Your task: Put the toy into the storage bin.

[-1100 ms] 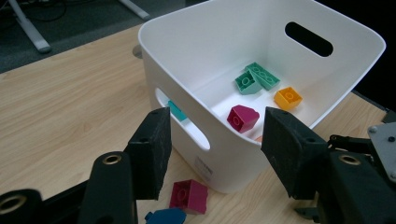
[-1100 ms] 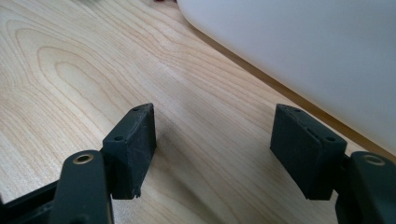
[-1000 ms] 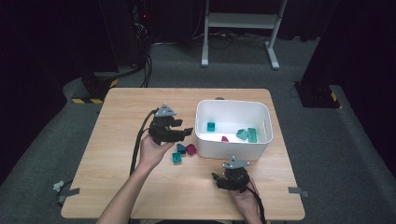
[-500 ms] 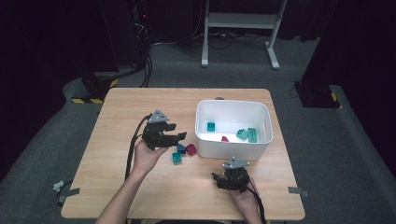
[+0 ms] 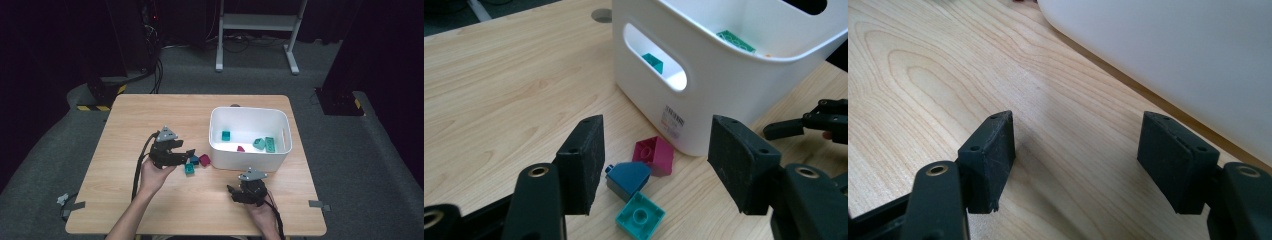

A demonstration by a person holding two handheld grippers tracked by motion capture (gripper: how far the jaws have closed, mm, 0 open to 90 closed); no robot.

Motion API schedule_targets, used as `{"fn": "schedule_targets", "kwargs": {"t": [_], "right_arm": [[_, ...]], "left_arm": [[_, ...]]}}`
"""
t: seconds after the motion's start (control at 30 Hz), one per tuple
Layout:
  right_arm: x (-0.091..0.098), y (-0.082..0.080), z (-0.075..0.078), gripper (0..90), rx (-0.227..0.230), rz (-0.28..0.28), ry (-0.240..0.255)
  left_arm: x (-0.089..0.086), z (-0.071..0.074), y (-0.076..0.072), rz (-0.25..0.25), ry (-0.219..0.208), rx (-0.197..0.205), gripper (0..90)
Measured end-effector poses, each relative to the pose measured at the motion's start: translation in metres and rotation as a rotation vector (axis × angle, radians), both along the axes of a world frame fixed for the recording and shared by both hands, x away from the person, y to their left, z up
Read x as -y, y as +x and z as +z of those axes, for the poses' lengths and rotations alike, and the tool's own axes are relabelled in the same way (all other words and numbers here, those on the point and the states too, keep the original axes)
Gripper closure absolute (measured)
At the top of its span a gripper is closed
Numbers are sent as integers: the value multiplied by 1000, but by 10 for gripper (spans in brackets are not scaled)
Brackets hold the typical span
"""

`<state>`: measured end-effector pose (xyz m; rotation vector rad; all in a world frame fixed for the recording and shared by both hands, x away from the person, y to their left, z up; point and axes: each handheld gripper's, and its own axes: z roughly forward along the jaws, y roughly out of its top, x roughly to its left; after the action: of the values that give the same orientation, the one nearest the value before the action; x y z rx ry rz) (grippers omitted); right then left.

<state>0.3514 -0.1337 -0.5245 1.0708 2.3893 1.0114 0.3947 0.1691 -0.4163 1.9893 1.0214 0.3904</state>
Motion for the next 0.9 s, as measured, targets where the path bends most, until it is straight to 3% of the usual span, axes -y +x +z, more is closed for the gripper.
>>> {"fn": "schedule_targets", "kwargs": {"t": [0.3, 0.63, 0.9], "right_arm": [[0, 0, 0, 313, 0, 0, 0], [0, 0, 0, 313, 0, 0, 0], [0, 0, 0, 313, 0, 0, 0]], "left_arm": [[1, -24, -4, 17, 46, -21, 387], [-1, -48, -7, 49, 42, -51, 365], [3, -67, -8, 58, 73, -68, 361]]}}
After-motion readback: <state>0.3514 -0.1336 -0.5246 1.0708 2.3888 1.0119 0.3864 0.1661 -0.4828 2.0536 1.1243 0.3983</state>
